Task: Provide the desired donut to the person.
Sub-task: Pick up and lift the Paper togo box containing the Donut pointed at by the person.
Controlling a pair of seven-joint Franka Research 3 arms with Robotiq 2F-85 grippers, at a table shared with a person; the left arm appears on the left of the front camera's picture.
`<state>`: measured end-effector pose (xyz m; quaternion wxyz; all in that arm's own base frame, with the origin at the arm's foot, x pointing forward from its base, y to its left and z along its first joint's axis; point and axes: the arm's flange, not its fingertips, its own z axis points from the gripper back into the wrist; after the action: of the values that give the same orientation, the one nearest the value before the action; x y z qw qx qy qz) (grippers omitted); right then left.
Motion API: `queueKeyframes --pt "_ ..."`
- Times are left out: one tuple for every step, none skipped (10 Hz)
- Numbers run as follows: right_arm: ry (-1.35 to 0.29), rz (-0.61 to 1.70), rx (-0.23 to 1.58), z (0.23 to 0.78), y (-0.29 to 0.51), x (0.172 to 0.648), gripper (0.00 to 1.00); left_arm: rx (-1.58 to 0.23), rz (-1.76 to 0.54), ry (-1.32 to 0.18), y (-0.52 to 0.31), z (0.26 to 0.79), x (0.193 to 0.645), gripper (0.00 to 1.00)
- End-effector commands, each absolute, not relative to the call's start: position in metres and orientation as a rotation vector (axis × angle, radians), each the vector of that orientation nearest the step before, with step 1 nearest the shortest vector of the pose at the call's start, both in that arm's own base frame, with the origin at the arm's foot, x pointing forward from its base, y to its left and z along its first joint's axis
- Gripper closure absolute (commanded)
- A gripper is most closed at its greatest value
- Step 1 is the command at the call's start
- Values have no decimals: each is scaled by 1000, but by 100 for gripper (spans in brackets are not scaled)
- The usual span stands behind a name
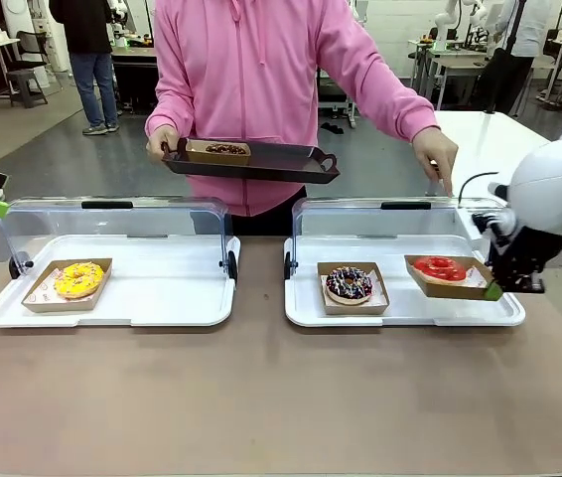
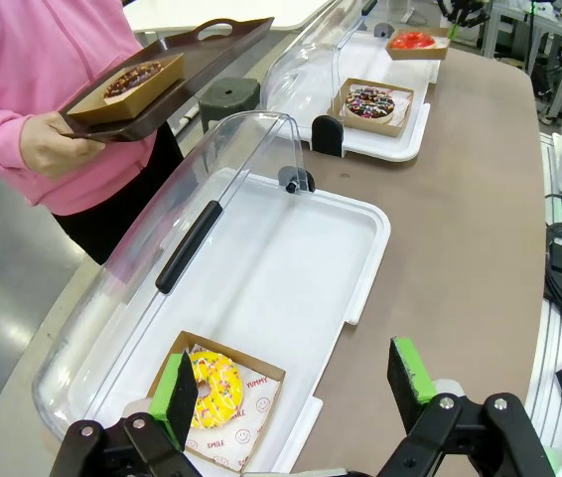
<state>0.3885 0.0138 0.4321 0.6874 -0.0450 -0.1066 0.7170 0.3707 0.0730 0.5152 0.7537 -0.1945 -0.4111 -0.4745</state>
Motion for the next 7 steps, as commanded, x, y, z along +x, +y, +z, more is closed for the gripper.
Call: queueKeyframes --pt "-243 1691 -103 460 10 328 100 -427 -1034 -899 74 515 370 0" --pt "-268 1714 -119 481 7 299 100 -427 -1034 -899 74 515 370 0" --pt "-295 1727 -130 502 4 274 100 -427 -1034 -899 74 515 370 0" --pt "-289 1756 -163 518 4 255 100 -427 -1034 -899 74 515 370 0" --pt "-318 1798 -176 533 5 239 100 -427 -1034 -899 74 515 370 0" --pt "-378 1815 -217 544 6 231 100 -427 -1034 -899 74 515 370 0" --pt "-426 1797 -263 550 7 229 100 -427 -1034 -899 74 515 370 0"
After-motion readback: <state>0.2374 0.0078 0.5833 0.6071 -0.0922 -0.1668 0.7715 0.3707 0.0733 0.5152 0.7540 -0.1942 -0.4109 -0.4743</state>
